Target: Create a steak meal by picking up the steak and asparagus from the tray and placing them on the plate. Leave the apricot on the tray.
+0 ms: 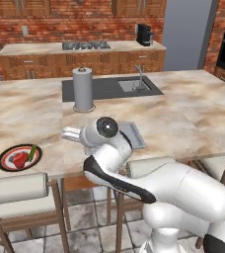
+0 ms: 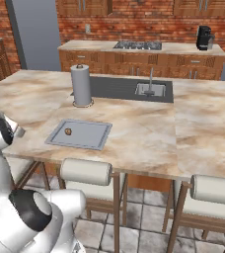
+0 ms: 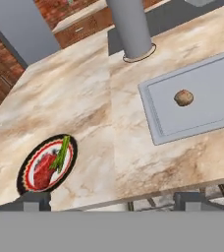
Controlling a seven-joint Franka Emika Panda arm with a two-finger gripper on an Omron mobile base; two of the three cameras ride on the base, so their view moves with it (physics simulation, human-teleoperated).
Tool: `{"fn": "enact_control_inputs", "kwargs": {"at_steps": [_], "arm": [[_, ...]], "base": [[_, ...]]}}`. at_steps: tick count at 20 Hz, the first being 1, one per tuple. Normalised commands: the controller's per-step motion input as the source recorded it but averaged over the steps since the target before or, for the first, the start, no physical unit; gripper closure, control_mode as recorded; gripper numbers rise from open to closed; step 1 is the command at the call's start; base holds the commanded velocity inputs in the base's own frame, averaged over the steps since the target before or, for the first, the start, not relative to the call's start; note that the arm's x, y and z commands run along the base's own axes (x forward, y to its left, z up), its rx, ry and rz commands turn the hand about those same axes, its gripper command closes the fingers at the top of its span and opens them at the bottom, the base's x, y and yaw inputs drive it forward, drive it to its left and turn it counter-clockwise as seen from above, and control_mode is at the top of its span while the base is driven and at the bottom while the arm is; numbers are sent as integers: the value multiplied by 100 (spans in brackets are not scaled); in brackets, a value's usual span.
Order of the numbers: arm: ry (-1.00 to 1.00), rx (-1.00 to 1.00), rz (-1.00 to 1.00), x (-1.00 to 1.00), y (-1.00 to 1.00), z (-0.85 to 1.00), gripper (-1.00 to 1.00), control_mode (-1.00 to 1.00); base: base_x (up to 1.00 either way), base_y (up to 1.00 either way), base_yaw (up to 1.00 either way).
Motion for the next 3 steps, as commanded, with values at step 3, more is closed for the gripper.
{"fn": "enact_control_inputs", "kwargs": {"at_steps": [3], "arm": [[-13, 17, 15, -37, -43, 23, -100, -100]], "base": [[0, 0, 0]]}}
